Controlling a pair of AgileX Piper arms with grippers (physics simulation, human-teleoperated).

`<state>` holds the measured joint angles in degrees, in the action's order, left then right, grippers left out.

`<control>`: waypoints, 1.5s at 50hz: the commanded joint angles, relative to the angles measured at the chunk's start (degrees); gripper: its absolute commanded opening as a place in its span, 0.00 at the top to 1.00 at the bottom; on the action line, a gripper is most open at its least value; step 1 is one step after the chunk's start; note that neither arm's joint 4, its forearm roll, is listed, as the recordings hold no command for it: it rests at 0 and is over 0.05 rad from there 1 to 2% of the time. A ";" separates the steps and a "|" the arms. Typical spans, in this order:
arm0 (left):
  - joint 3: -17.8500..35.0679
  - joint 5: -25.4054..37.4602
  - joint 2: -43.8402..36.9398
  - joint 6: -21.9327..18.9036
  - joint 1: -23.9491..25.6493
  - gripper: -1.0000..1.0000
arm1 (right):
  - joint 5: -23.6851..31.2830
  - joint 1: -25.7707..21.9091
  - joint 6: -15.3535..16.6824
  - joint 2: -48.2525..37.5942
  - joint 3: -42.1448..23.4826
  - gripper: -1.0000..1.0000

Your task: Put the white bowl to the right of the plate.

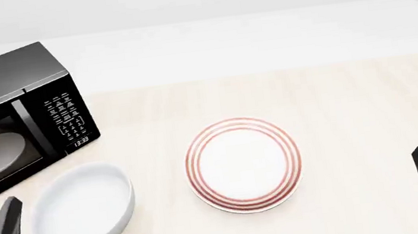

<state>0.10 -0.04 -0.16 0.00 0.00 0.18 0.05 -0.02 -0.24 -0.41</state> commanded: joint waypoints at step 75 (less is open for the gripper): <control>0.15 -0.06 -0.25 0.00 0.00 0.00 | -13.79 -32.21 1.62 -75.97 -47.90 0.00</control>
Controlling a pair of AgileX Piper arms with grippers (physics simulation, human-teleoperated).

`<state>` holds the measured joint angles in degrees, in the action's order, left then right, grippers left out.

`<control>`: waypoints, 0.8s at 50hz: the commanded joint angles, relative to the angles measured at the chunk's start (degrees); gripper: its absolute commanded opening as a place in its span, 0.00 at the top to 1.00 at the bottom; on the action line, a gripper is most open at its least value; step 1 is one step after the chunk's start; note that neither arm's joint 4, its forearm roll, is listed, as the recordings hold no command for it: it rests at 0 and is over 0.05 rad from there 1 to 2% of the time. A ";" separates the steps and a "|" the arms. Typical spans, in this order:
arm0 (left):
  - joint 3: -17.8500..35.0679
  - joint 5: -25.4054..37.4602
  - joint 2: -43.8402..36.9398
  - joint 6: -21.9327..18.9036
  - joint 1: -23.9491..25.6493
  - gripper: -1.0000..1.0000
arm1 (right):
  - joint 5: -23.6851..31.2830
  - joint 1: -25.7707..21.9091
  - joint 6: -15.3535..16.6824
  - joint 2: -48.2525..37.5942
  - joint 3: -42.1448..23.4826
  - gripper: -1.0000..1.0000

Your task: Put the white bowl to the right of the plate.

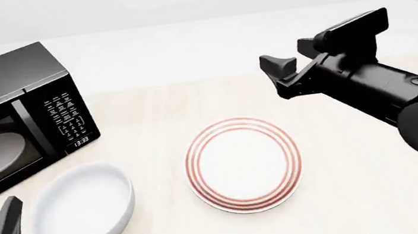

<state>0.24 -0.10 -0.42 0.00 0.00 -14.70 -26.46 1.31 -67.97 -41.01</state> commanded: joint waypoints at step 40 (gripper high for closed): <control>0.00 0.00 0.00 0.00 0.00 0.00 | 13.13 -17.98 -0.33 -33.80 -32.28 0.00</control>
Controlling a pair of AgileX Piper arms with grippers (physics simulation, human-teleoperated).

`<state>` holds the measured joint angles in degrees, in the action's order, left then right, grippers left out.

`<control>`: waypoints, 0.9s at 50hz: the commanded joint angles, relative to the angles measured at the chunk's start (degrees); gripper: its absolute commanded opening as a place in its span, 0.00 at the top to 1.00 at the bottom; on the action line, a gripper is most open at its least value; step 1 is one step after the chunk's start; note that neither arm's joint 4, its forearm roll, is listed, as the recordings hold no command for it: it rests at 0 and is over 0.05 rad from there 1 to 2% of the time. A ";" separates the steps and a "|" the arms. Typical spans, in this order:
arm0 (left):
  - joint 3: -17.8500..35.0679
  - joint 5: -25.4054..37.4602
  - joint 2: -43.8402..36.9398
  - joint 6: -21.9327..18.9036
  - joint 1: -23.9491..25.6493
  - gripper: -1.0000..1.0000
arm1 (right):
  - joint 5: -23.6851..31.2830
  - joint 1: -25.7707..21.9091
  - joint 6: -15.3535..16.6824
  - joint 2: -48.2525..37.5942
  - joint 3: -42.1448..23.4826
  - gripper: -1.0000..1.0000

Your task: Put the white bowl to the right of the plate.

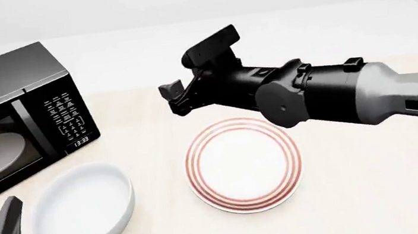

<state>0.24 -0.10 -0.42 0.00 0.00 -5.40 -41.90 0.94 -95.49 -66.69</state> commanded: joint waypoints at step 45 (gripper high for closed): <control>0.00 0.00 0.00 0.00 0.00 0.00 | 11.97 -9.14 -1.74 -21.26 -21.96 0.00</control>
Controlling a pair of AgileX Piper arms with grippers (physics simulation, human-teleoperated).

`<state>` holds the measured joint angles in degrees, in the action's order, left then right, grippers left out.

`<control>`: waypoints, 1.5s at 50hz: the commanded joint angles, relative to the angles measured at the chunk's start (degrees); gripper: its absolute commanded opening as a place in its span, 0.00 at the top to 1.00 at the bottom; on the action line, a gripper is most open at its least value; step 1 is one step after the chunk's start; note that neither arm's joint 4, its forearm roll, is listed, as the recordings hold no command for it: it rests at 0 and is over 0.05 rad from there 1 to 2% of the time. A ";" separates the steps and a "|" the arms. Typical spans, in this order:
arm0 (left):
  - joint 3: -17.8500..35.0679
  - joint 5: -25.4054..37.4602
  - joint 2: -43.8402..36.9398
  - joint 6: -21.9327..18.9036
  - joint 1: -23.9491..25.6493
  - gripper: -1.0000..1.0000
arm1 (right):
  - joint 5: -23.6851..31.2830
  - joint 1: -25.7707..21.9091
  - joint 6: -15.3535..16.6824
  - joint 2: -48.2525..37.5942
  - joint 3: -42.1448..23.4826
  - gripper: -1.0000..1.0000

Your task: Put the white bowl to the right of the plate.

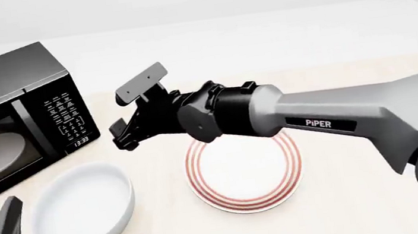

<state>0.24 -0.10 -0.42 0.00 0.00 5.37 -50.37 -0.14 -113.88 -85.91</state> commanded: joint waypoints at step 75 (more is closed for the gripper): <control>0.00 0.00 0.00 0.00 0.00 0.00 | -0.63 -4.75 -12.69 -13.91 -2.52 0.00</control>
<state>0.24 -0.10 -0.42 0.00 0.00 5.59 -55.05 -11.46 -126.68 -88.73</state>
